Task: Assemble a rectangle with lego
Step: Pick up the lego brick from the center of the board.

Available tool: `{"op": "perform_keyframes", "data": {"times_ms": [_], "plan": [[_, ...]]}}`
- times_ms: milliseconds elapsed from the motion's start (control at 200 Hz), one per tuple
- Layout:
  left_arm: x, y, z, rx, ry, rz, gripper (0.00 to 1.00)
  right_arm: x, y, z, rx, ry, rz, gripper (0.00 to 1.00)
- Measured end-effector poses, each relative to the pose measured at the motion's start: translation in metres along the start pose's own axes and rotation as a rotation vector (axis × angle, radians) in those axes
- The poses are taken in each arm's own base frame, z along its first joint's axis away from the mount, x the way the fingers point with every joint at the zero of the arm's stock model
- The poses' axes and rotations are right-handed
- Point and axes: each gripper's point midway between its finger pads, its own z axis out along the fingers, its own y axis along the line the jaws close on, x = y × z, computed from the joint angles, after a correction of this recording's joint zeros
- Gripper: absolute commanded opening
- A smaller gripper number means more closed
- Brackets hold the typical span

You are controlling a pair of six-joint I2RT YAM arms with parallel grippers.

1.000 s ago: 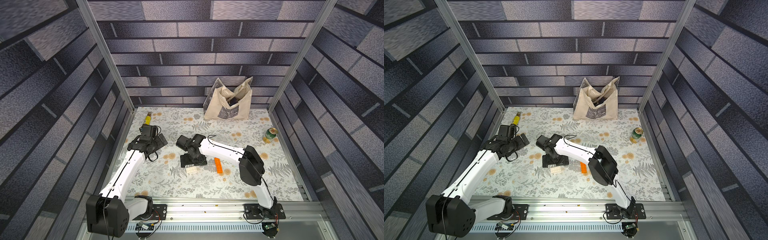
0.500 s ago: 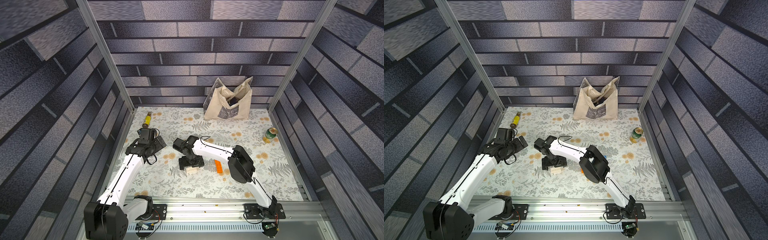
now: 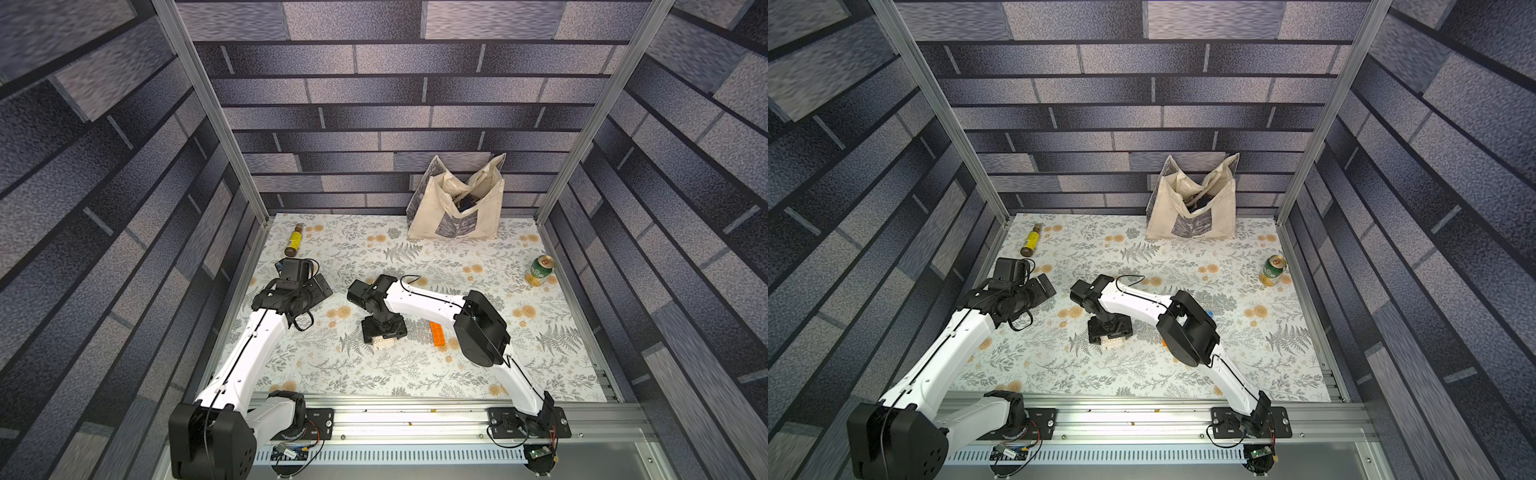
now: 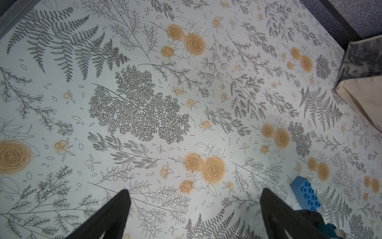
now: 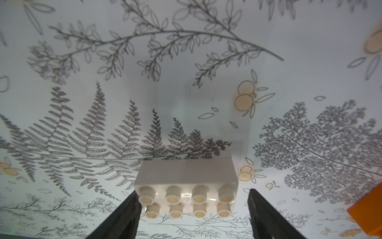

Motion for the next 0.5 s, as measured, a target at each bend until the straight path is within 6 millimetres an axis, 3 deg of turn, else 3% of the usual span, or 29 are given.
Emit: {"op": "perform_keyframes", "data": {"times_ms": [331,501], "plan": [[0.0017,0.0012,0.001,0.003,0.008,-0.007,1.0,0.0,0.0001,0.0002,0.0,0.0,-0.01,0.67],[0.0016,0.0014,0.001,0.002,0.008,-0.008,1.0,-0.0001,0.0001,0.0001,0.0,0.0,-0.016,0.5]]}}
